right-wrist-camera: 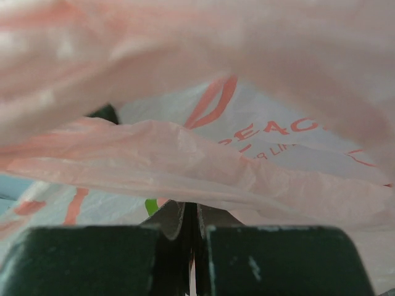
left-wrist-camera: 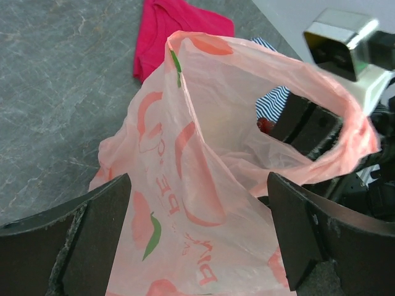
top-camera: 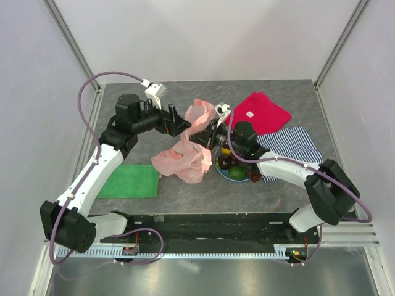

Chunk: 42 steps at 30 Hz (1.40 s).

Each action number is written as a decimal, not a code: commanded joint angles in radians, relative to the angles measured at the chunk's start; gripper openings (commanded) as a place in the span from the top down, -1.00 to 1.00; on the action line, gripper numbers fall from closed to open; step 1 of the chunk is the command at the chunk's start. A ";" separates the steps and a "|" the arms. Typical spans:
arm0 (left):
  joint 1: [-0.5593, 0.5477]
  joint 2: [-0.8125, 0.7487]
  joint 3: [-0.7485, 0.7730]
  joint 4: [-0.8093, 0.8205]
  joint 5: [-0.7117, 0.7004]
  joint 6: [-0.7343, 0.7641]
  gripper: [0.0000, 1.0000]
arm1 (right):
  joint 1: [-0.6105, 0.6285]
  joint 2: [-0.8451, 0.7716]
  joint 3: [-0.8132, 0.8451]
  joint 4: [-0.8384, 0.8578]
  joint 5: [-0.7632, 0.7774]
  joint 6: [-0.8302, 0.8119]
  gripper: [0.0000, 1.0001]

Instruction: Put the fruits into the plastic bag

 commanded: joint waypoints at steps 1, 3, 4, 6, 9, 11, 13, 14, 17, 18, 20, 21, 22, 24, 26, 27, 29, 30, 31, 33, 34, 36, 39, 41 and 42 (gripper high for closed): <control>-0.014 0.064 0.034 0.046 0.035 -0.040 -0.95 | -0.001 -0.056 -0.014 0.015 -0.005 -0.033 1.00; -0.028 0.101 0.054 0.045 0.035 -0.039 -0.93 | 0.000 -0.071 -0.021 0.003 0.005 -0.044 1.00; -0.032 0.113 0.061 0.043 0.036 -0.034 -0.86 | 0.000 -0.077 -0.024 -0.014 0.009 -0.048 1.00; -0.049 0.160 0.090 0.025 0.049 -0.030 -0.65 | 0.000 -0.093 -0.025 -0.034 0.015 -0.065 1.00; -0.061 0.217 0.125 0.019 0.107 -0.047 0.25 | 0.000 -0.113 -0.025 -0.078 0.037 -0.082 1.00; -0.061 0.236 0.149 -0.006 0.089 -0.042 0.70 | 0.000 -0.129 -0.022 -0.121 0.070 -0.091 1.00; -0.060 0.242 0.192 -0.073 -0.017 -0.002 0.97 | -0.001 -0.143 -0.010 -0.196 0.103 -0.107 1.00; -0.060 0.238 0.205 -0.096 -0.057 0.018 0.97 | -0.004 -0.161 -0.001 -0.225 0.147 -0.117 1.00; -0.042 0.201 0.248 -0.167 -0.238 0.116 0.97 | -0.033 -0.198 0.038 -0.345 0.224 -0.162 1.00; -0.034 0.187 0.252 -0.188 -0.273 0.128 0.97 | -0.048 -0.208 0.054 -0.368 0.233 -0.179 1.00; 0.003 0.146 0.255 -0.201 -0.328 0.148 0.97 | -0.107 -0.232 0.064 -0.414 0.241 -0.189 1.00; 0.020 0.132 0.255 -0.205 -0.353 0.166 0.97 | -0.127 -0.238 0.065 -0.422 0.242 -0.192 1.00; 0.055 0.121 0.254 -0.216 -0.362 0.173 0.97 | -0.148 -0.249 0.064 -0.436 0.242 -0.203 1.00; 0.087 0.092 0.240 -0.224 -0.393 0.188 0.97 | -0.216 -0.254 0.056 -0.446 0.245 -0.208 1.00; 0.124 0.066 0.210 -0.225 -0.433 0.200 0.97 | -0.282 -0.248 0.044 -0.454 0.238 -0.205 1.00; 0.149 0.057 0.196 -0.225 -0.444 0.203 0.97 | -0.300 -0.238 0.029 -0.453 0.233 -0.202 1.00; 0.166 0.035 0.159 -0.222 -0.462 0.208 0.97 | -0.346 -0.228 0.009 -0.453 0.229 -0.199 1.00; 0.181 0.029 0.145 -0.218 -0.467 0.208 0.97 | -0.364 -0.215 0.004 -0.451 0.229 -0.196 1.00; 0.186 0.020 0.121 -0.200 -0.473 0.210 0.97 | -0.374 -0.209 0.002 -0.453 0.229 -0.197 1.00; 0.198 -0.005 0.101 -0.184 -0.476 0.216 0.97 | -0.386 -0.197 0.001 -0.456 0.227 -0.199 1.00; 0.199 -0.011 0.091 -0.169 -0.459 0.243 0.97 | -0.388 -0.195 0.005 -0.459 0.219 -0.200 1.00; 0.199 -0.035 0.085 -0.144 -0.387 0.262 0.97 | -0.388 -0.192 0.019 -0.447 0.130 -0.214 1.00; 0.193 -0.060 0.064 -0.087 -0.110 0.311 0.97 | -0.385 -0.201 0.051 -0.443 0.036 -0.254 0.65; 0.180 -0.068 0.061 -0.081 0.065 0.384 0.97 | -0.382 -0.232 0.067 -0.466 0.002 -0.307 -0.01; 0.175 -0.072 0.061 -0.078 0.099 0.406 0.97 | -0.378 -0.273 0.068 -0.474 0.002 -0.330 -0.15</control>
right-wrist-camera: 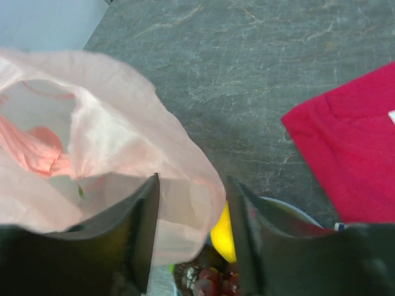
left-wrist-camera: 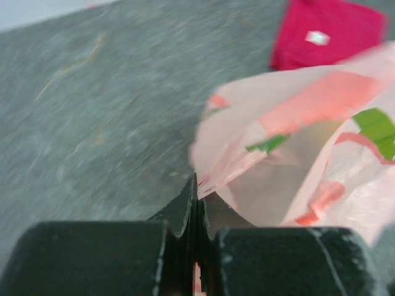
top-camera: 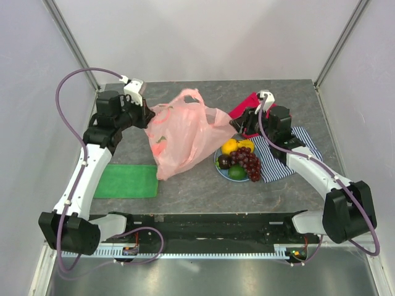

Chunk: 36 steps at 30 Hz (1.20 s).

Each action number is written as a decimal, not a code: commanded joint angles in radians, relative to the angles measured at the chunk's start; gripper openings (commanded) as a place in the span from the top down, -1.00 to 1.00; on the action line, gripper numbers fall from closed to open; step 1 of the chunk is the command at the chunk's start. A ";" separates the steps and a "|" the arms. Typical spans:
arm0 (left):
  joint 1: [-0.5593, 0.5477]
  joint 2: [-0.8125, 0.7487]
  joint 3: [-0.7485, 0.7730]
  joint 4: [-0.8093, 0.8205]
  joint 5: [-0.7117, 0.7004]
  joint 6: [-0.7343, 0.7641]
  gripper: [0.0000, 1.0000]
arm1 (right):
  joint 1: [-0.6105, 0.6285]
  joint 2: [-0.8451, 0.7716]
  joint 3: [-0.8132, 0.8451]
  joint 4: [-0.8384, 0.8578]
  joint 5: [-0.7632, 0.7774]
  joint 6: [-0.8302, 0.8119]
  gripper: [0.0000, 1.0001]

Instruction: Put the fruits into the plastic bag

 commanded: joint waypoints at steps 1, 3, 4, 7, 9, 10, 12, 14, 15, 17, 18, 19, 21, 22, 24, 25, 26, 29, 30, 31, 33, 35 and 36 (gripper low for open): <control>-0.025 -0.058 -0.003 0.095 0.335 0.184 0.97 | 0.001 -0.101 0.059 -0.019 -0.084 -0.117 -0.35; -0.034 -0.061 0.000 0.080 0.357 0.226 0.97 | 0.004 -0.171 0.063 -0.055 -0.065 -0.164 -0.46; -0.036 -0.060 0.000 0.076 0.361 0.235 0.97 | 0.004 -0.192 0.065 -0.065 -0.048 -0.180 -0.50; -0.039 -0.055 0.008 0.069 0.389 0.240 0.97 | 0.026 -0.264 0.057 -0.097 -0.010 -0.232 -0.51; -0.039 -0.038 0.029 0.057 0.433 0.237 0.97 | 0.073 -0.293 0.051 -0.106 0.024 -0.270 -0.52; -0.040 -0.014 0.043 0.042 0.449 0.243 0.97 | 0.091 -0.295 0.044 -0.115 0.047 -0.278 -0.52; -0.051 0.012 0.083 -0.010 0.470 0.261 0.97 | 0.145 -0.275 0.042 -0.124 0.108 -0.287 -0.50; -0.071 0.043 0.103 -0.027 0.457 0.269 0.97 | 0.199 -0.251 0.048 -0.123 0.117 -0.284 -0.50; -0.077 0.055 0.106 -0.029 0.429 0.263 0.97 | 0.219 -0.248 0.048 -0.114 0.116 -0.284 -0.49; -0.086 0.086 0.120 -0.029 0.414 0.251 0.97 | 0.280 -0.235 0.047 -0.095 0.133 -0.284 -0.48; -0.088 0.098 0.127 -0.027 0.398 0.231 0.97 | 0.300 -0.232 0.045 -0.095 0.143 -0.284 -0.48; -0.090 0.112 0.138 -0.029 0.394 0.221 0.97 | 0.317 -0.228 0.040 -0.095 0.150 -0.286 -0.48; -0.090 0.152 0.161 -0.030 0.390 0.204 0.97 | 0.349 -0.224 0.027 -0.094 0.156 -0.275 -0.47; -0.091 0.163 0.167 -0.033 0.393 0.200 0.97 | 0.366 -0.221 0.021 -0.097 0.159 -0.267 -0.46; -0.093 0.178 0.176 -0.037 0.415 0.198 0.97 | 0.380 -0.214 0.007 -0.101 0.189 -0.263 -0.45; -0.093 0.178 0.176 -0.037 0.420 0.197 0.97 | 0.388 -0.209 0.004 -0.106 0.196 -0.269 -0.44; -0.093 0.179 0.178 -0.037 0.418 0.194 0.97 | 0.391 -0.203 0.002 -0.114 0.200 -0.273 -0.43; -0.093 0.170 0.176 -0.038 0.413 0.198 0.97 | 0.394 -0.185 -0.004 -0.132 0.237 -0.284 -0.40; -0.093 0.167 0.175 -0.037 0.412 0.197 0.97 | 0.395 -0.174 -0.006 -0.134 0.255 -0.286 -0.40; -0.093 0.164 0.172 -0.037 0.412 0.200 0.97 | 0.395 -0.168 -0.007 -0.134 0.260 -0.292 -0.40; -0.093 0.160 0.172 -0.038 0.410 0.201 0.97 | 0.397 -0.140 -0.001 -0.135 0.274 -0.293 -0.39; -0.093 0.161 0.170 -0.038 0.409 0.201 0.97 | 0.395 -0.113 0.005 -0.132 0.288 -0.292 -0.38; -0.093 0.161 0.170 -0.038 0.413 0.200 0.97 | 0.395 -0.103 0.005 -0.128 0.292 -0.292 -0.37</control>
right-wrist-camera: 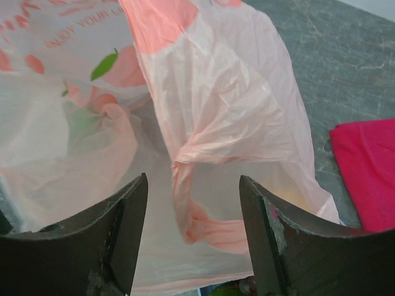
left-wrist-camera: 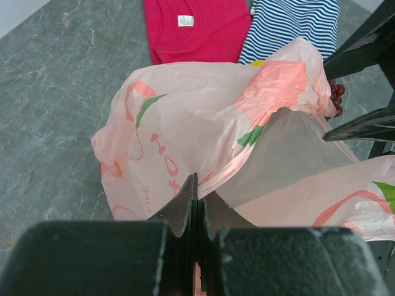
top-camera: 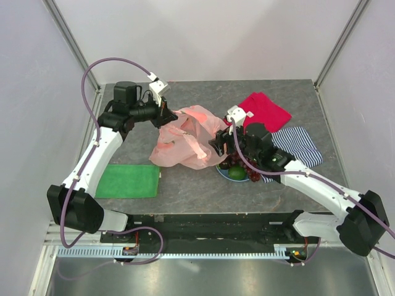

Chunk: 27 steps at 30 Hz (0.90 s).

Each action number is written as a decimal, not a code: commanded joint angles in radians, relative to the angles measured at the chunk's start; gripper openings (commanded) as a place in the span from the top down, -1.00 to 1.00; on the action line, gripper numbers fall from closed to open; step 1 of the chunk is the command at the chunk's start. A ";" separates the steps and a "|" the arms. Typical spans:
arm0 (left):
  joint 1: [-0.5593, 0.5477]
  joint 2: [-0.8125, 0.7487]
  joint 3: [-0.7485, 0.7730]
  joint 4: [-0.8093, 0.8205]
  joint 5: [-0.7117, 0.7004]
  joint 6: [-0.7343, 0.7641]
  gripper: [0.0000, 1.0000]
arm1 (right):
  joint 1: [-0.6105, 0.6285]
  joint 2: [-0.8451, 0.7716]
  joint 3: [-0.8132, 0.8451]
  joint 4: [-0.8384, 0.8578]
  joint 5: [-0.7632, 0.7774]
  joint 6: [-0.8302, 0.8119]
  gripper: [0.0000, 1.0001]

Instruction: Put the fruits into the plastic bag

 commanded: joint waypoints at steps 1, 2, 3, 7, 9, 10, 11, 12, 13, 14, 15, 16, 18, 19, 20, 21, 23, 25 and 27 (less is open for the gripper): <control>-0.002 -0.022 0.040 0.005 0.018 -0.009 0.97 | 0.006 0.051 0.009 0.015 0.053 -0.018 -0.36; -0.002 -0.021 0.040 0.005 0.021 -0.007 0.97 | 0.007 0.068 0.012 0.024 0.050 -0.020 -0.33; -0.002 -0.016 0.043 0.007 0.024 -0.013 0.97 | 0.007 0.075 0.017 0.028 0.032 -0.020 -0.18; -0.008 0.010 0.063 0.012 0.034 -0.043 0.84 | 0.006 0.103 0.072 0.048 -0.051 -0.005 0.49; -0.017 0.024 0.088 0.022 -0.001 -0.087 0.58 | 0.006 0.118 0.110 0.044 -0.073 0.034 0.98; -0.021 0.029 0.098 0.025 -0.024 -0.101 0.36 | 0.006 0.123 0.162 0.020 -0.088 0.053 1.00; -0.027 0.035 0.114 0.036 -0.050 -0.116 0.27 | 0.006 0.135 0.195 0.003 -0.099 0.081 1.00; -0.028 0.039 0.143 0.042 -0.104 -0.147 0.10 | 0.007 0.141 0.257 -0.013 -0.099 0.099 1.00; -0.028 0.044 0.160 0.053 -0.133 -0.162 0.06 | 0.007 0.151 0.290 -0.046 -0.076 0.112 1.00; -0.028 0.052 0.201 0.059 -0.158 -0.180 0.01 | 0.006 0.157 0.323 -0.062 -0.059 0.141 1.00; -0.028 0.074 0.224 0.061 -0.199 -0.185 -0.15 | 0.007 0.163 0.388 -0.073 -0.041 0.152 1.00; -0.028 0.090 0.249 0.056 -0.218 -0.187 -0.27 | 0.006 0.178 0.420 -0.123 0.011 0.165 1.00; -0.027 0.133 0.337 0.016 -0.294 -0.179 -0.44 | 0.006 0.198 0.521 -0.172 0.082 0.207 1.00; -0.025 0.181 0.379 -0.016 -0.330 -0.181 -0.47 | 0.006 0.225 0.552 -0.215 0.147 0.219 1.00; -0.025 0.211 0.473 -0.093 -0.371 -0.190 -0.50 | 0.006 0.241 0.578 -0.229 0.177 0.224 1.00; -0.025 0.225 0.515 -0.123 -0.379 -0.199 -0.57 | 0.004 0.255 0.622 -0.238 0.192 0.233 1.00; -0.027 0.201 0.540 -0.134 -0.379 -0.239 -0.83 | 0.004 0.296 0.658 -0.255 0.226 0.251 1.00; -0.030 0.141 0.501 -0.093 -0.396 -0.283 -0.96 | 0.006 0.341 0.690 -0.254 0.241 0.276 1.00; -0.036 0.021 0.381 -0.029 -0.436 -0.323 -0.97 | 0.006 0.364 0.712 -0.252 0.258 0.290 1.00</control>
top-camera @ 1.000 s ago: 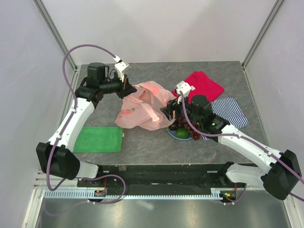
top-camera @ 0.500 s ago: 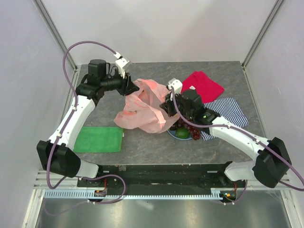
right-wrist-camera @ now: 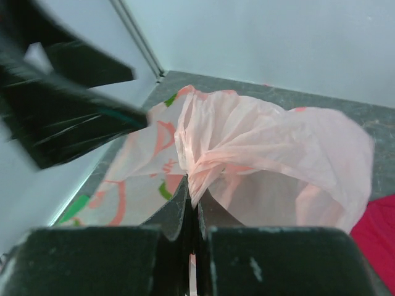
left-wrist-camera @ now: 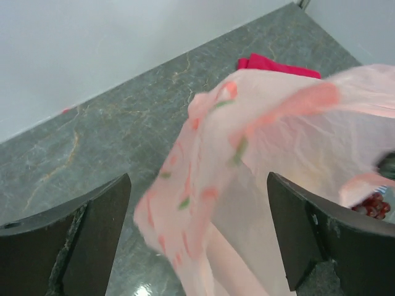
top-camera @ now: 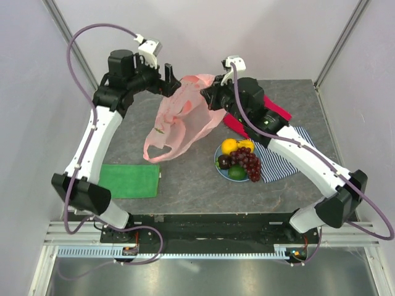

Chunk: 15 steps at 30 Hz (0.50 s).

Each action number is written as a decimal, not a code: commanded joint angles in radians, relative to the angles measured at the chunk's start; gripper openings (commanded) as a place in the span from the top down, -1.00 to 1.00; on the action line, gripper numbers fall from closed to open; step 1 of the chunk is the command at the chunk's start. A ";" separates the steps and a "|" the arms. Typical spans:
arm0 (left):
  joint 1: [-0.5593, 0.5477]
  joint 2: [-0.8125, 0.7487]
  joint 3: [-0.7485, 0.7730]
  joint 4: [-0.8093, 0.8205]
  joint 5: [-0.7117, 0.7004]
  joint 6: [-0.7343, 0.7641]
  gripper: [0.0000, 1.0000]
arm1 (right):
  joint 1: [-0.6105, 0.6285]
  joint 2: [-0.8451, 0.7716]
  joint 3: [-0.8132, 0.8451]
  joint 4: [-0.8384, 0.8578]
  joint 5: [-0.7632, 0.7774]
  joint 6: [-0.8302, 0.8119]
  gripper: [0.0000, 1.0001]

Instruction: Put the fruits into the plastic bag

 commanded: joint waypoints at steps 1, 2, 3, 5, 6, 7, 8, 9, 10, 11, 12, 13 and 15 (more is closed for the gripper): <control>-0.018 -0.215 -0.193 0.055 -0.101 -0.117 -0.98 | 0.002 0.091 0.054 -0.060 0.095 0.070 1.00; -0.027 -0.305 -0.249 0.075 -0.159 -0.117 -0.98 | 0.000 0.104 0.058 -0.060 0.100 0.074 1.00; -0.035 -0.347 -0.302 0.111 -0.191 -0.117 -0.99 | 0.002 0.126 0.066 -0.060 0.110 0.077 1.00; -0.035 -0.472 -0.459 0.147 -0.265 -0.125 -0.99 | 0.002 0.144 0.074 -0.060 0.110 0.081 1.00; -0.035 -0.507 -0.508 0.164 -0.278 -0.131 -0.99 | 0.002 0.158 0.077 -0.060 0.110 0.081 1.00; -0.033 -0.545 -0.598 0.193 -0.278 -0.143 -0.99 | 0.000 0.164 0.077 -0.063 0.110 0.081 1.00; -0.032 -0.585 -0.635 0.199 -0.249 -0.149 -0.99 | 0.000 0.167 0.077 -0.061 0.109 0.084 1.00; -0.027 -0.594 -0.666 0.195 -0.230 -0.152 -0.99 | 0.000 0.172 0.075 -0.064 0.106 0.084 1.00; -0.026 -0.591 -0.707 0.169 -0.223 -0.166 -0.99 | 0.000 0.172 0.072 -0.063 0.106 0.084 1.00; -0.023 -0.584 -0.728 0.158 -0.204 -0.172 -0.99 | 0.000 0.172 0.069 -0.063 0.104 0.085 1.00; -0.020 -0.561 -0.743 0.155 -0.199 -0.177 -0.99 | 0.000 0.169 0.066 -0.064 0.103 0.085 1.00; -0.015 -0.550 -0.767 0.153 -0.198 -0.183 -0.99 | 0.000 0.168 0.063 -0.063 0.100 0.085 1.00; 0.003 -0.519 -0.780 0.170 -0.155 -0.203 -0.99 | 0.000 0.161 0.055 -0.066 0.097 0.087 1.00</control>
